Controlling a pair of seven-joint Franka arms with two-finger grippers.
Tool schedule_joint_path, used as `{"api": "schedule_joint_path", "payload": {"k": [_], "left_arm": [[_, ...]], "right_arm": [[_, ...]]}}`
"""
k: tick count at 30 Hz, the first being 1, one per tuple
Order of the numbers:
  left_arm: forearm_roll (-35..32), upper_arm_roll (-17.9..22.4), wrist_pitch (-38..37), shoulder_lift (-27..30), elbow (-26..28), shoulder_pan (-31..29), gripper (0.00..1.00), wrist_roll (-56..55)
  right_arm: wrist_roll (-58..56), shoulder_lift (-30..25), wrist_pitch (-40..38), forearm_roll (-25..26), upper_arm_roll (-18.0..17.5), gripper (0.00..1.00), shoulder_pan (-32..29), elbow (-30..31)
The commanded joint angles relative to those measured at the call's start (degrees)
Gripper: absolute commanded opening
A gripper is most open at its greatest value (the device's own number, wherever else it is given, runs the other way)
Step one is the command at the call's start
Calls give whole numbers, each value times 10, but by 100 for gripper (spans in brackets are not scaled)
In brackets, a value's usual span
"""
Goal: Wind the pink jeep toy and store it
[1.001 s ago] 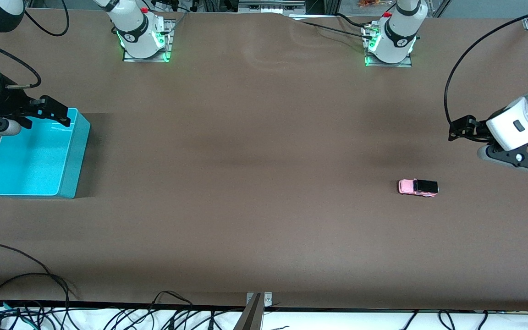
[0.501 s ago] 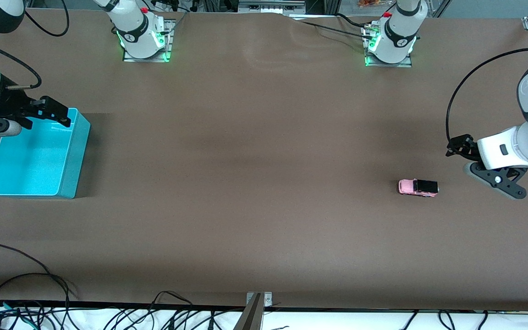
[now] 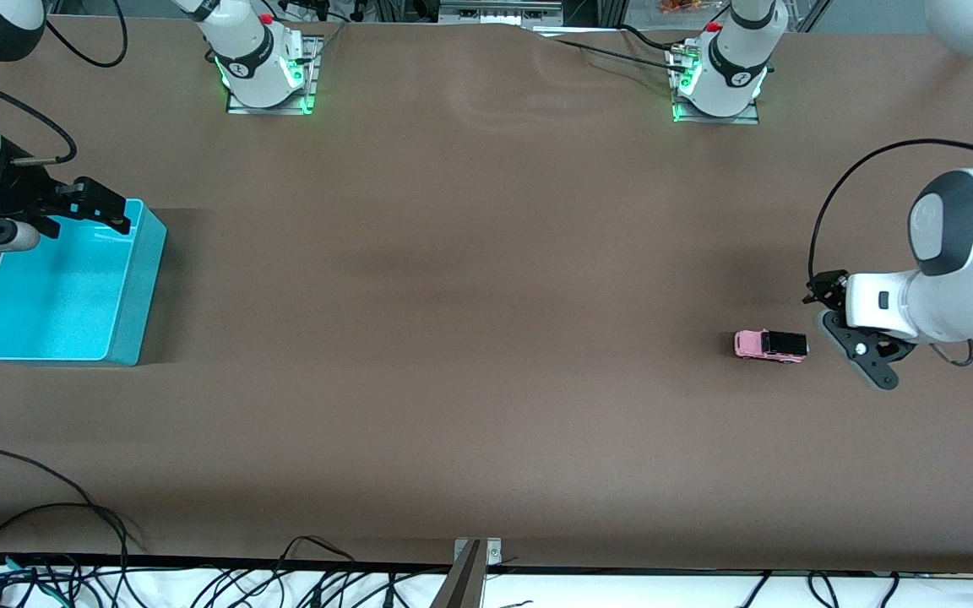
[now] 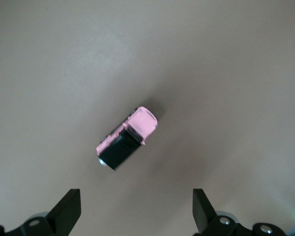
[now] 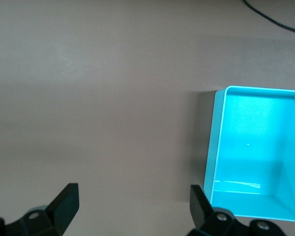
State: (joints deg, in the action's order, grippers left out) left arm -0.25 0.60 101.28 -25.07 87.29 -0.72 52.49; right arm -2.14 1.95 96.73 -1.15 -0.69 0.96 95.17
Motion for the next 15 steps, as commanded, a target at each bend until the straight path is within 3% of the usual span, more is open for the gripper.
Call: {"api": "schedule_joint_path", "payload": {"k": [1,15], "left_arm": [[-8,-1,64,-2,52,-10,100,87],[-36,-2,221,-21,160,-16,100,242]], "right_arm": [[-2,7,-7,6,0,100,-1,-16],[-3,7,-7,8,0,100,-2,-16]]}}
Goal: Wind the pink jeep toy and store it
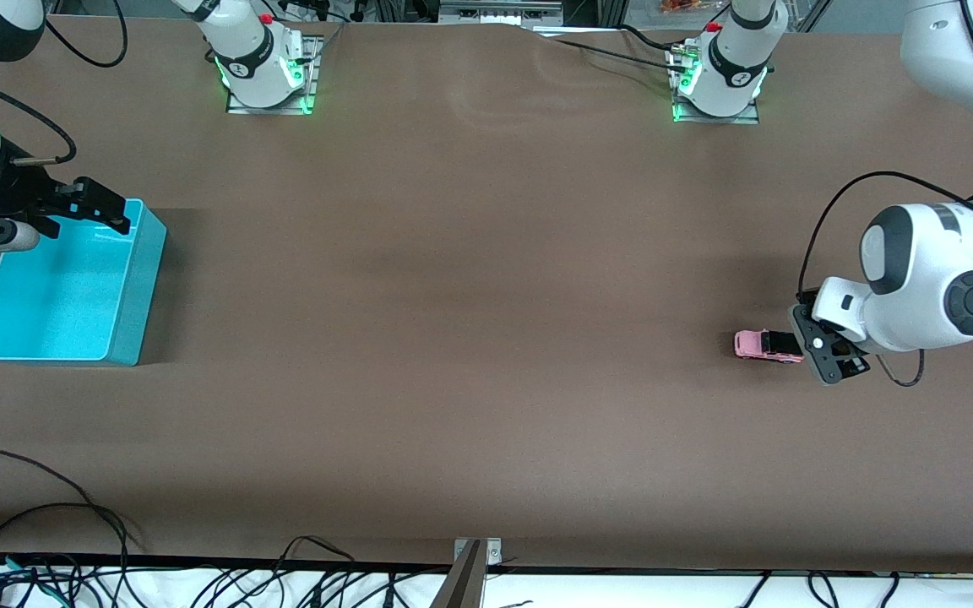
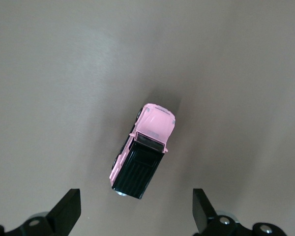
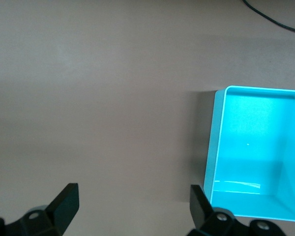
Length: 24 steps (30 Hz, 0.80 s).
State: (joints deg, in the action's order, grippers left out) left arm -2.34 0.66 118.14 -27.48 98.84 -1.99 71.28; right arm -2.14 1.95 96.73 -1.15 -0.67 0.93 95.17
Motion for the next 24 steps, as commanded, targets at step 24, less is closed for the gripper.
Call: {"api": "schedule_joint_path", "payload": {"k": [24], "left_arm": [[-15,-2,214,-48,103,-13,100,262]], "right_arm": [[-4,11,-7,7,1,100,-2,-16]]}}
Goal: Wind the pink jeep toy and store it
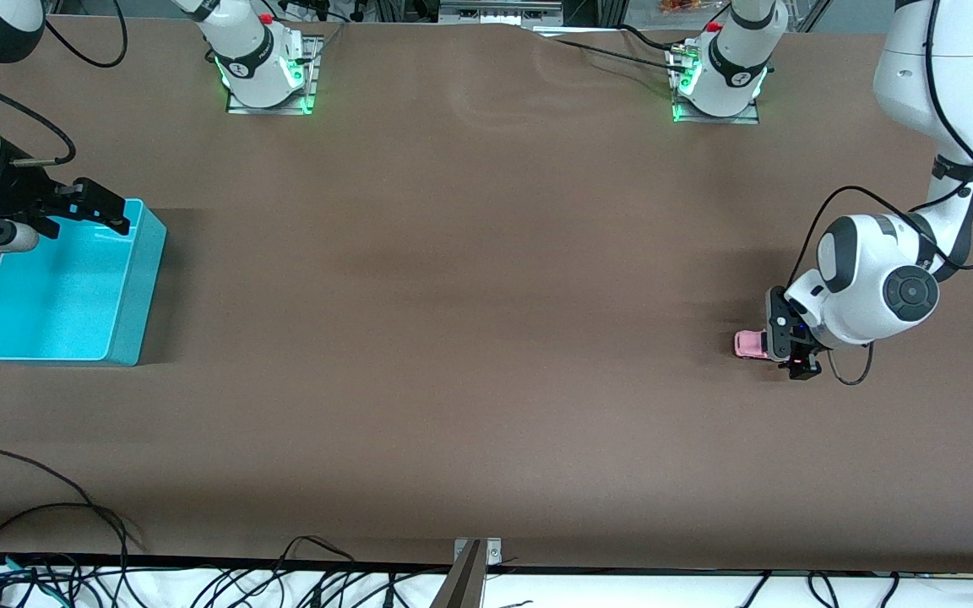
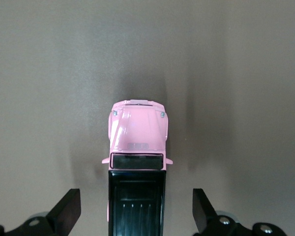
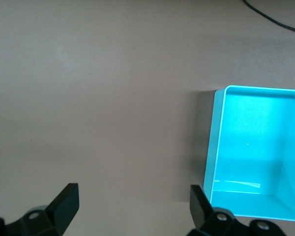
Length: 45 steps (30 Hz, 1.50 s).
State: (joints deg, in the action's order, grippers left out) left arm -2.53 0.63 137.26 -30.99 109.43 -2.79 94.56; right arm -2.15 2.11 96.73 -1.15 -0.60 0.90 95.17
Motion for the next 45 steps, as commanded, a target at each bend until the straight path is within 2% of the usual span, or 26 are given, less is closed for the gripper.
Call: {"api": "schedule_joint_path", "payload": {"k": [1,4,6,11,13,15,36,45], "left_arm": [[-13,-2,25,-14,-2,-6,100,33],[-13,-2,26,-16,-3,-6,100,39],[-13,-2,26,-16,-2,-6,95,39],[-12,-3,25,-16,-2,-6,36,55],[-12,-3,24,-16,-4,-6,23,55],[-12,-3,23,-16,-4,-6,16,55],[-12,-2,12,-29,-10,-6,8,54],[-12,0,12,-51,-11,-35,6,55]], "right_arm": [[-4,10,-7,7,0,100,-2,-16],[-4,10,-7,7,0,100,-3,-17],[-4,10,-7,7,0,100,-2,-17],[-4,10,-7,7,0,100,-2,-17],[-4,10,-7,6,0,100,-2,-17],[-4,10,-7,6,0,100,-2,-17],[-4,11,-6,7,1,100,-3,-17],[-4,11,-6,7,1,100,-4,-17]]}}
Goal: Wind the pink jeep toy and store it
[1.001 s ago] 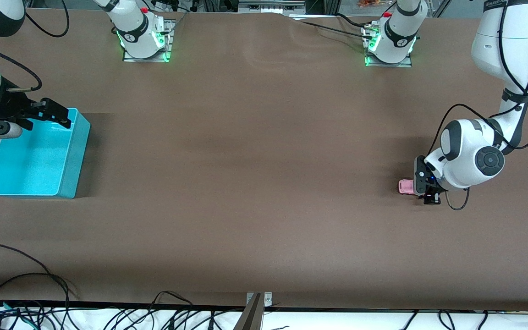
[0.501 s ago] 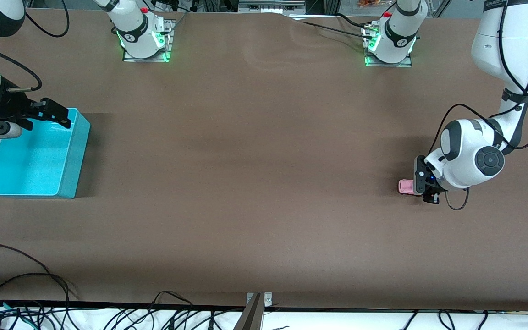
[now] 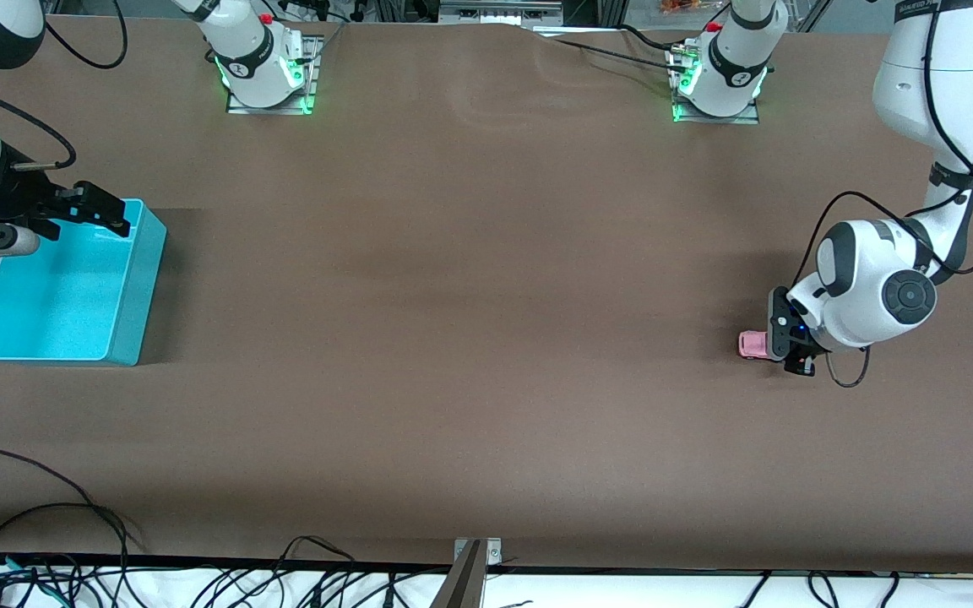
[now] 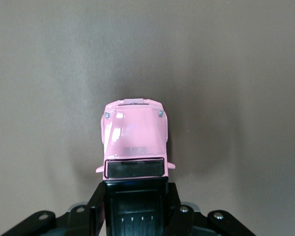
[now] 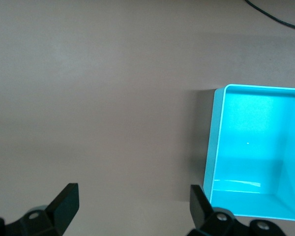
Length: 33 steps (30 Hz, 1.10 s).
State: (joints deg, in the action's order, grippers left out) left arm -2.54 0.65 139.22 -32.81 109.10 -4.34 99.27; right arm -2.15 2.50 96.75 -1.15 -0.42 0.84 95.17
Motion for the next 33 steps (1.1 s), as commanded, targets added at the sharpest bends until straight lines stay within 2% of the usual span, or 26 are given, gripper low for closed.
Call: {"api": "schedule_joint_path", "payload": {"k": [1,33], "left_arm": [[-12,0,-8,-35,-10,-22,6,7],[-13,0,-7,-95,-59,-139,7,96]], "right_arm": [[-4,7,-6,7,-1,100,-2,-17],[-5,11,-2,7,0,100,-3,-17]]}}
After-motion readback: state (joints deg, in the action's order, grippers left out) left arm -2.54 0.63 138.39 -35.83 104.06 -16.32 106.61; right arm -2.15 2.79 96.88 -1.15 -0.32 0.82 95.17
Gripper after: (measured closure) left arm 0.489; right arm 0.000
